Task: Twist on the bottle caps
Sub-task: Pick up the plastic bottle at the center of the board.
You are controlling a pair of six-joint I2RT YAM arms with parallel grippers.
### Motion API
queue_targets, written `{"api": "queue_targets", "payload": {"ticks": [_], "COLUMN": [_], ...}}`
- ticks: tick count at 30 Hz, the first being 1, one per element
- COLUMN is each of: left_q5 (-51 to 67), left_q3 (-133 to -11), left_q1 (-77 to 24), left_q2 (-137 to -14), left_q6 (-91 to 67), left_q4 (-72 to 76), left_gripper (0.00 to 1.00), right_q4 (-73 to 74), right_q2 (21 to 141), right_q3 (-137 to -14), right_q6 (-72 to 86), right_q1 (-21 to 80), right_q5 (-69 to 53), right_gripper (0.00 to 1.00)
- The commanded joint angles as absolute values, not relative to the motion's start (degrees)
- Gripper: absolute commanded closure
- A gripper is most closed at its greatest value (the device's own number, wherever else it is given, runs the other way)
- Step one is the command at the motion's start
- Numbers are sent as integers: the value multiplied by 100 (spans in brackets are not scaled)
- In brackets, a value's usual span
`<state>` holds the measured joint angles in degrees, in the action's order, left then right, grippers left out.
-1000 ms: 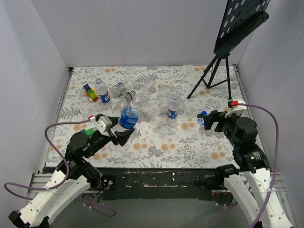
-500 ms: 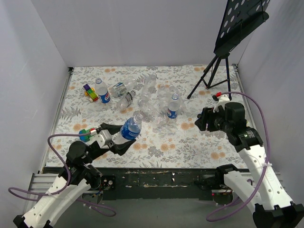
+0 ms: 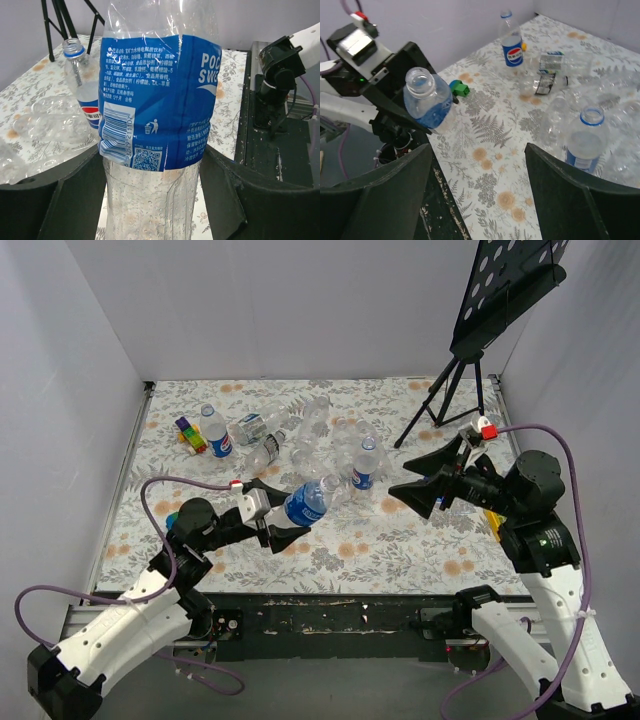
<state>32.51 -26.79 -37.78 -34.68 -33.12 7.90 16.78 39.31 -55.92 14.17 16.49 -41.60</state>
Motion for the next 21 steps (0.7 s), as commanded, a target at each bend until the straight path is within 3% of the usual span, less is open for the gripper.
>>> {"api": "queue_targets", "payload": {"ticks": [1, 14, 21], "left_q5": [3805, 3806, 3867], "left_q3": [-2831, -2408, -2391], "left_q1": [-3762, -3762, -3762], "left_q2": [-3709, -3586, -3560], "left_q6": [-3480, -3876, -3929], "left_q4": [1449, 1582, 1556], "left_gripper": [97, 97, 98], "right_q4": [99, -791, -852], "right_q2": [4007, 5202, 5537], "right_q3": [-5538, -5748, -5783], "right_q6": [2056, 1539, 1345], "right_q1": [1827, 4174, 4649], "right_q5": [-5132, -3886, -3586], "right_gripper": [16, 18, 28]}}
